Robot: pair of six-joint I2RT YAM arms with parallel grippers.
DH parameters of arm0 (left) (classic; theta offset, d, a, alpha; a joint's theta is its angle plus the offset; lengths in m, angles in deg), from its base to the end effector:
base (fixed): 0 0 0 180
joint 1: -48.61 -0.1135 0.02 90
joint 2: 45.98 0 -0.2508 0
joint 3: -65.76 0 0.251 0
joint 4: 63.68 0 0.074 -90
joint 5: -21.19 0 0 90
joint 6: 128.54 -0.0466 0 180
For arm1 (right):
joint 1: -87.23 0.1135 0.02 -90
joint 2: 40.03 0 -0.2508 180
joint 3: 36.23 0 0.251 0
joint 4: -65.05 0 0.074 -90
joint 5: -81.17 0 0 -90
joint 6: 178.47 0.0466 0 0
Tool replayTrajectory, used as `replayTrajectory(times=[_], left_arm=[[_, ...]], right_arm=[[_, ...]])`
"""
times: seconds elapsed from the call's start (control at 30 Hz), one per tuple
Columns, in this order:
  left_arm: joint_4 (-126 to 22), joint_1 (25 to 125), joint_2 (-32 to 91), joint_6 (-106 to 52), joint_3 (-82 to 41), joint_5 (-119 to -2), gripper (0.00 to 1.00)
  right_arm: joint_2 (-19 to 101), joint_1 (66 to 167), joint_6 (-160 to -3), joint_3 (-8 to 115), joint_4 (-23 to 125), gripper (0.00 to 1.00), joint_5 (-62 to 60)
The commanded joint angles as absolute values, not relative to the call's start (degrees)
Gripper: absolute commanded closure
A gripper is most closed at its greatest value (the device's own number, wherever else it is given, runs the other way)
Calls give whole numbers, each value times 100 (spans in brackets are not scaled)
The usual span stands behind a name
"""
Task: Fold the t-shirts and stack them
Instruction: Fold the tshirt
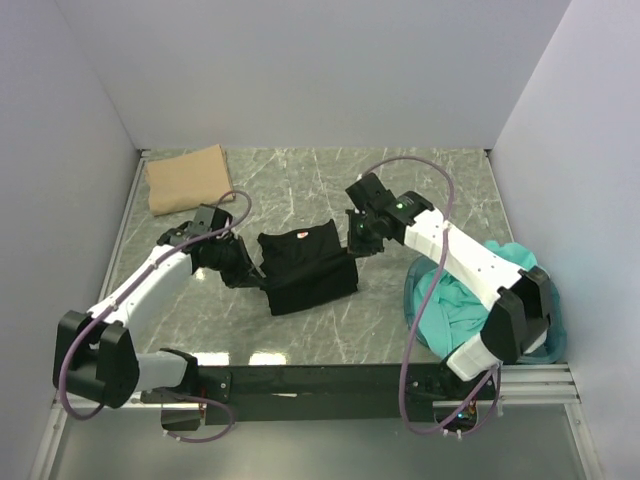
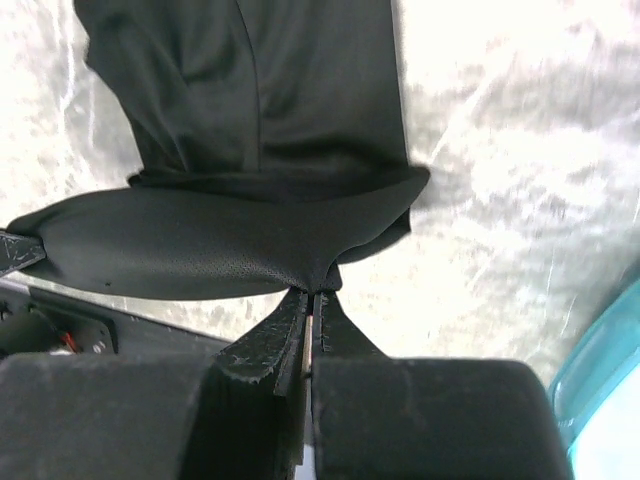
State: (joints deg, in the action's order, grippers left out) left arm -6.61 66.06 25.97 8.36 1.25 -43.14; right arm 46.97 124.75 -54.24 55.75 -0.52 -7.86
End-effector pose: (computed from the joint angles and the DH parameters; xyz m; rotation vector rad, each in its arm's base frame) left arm 0.2239 -0.0916 0.2147 -0.5859 2.8105 -0.8982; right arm 0.2503 0.1932 0.2807 -0.0836 2.7011 0.4342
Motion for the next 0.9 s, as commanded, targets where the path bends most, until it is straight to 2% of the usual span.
replayTrajectory(times=[0.0, 0.87], left_arm=[[-775, 6390, 2741, 506, -212, -4306, 99], [-881, 5714, 5140, -127, -1899, -4025, 100]], right_arm=[[5022, 12300, -5797, 6144, -63, 100, -901], [7466, 11492, -6667, 8860, -512, 100, -646]])
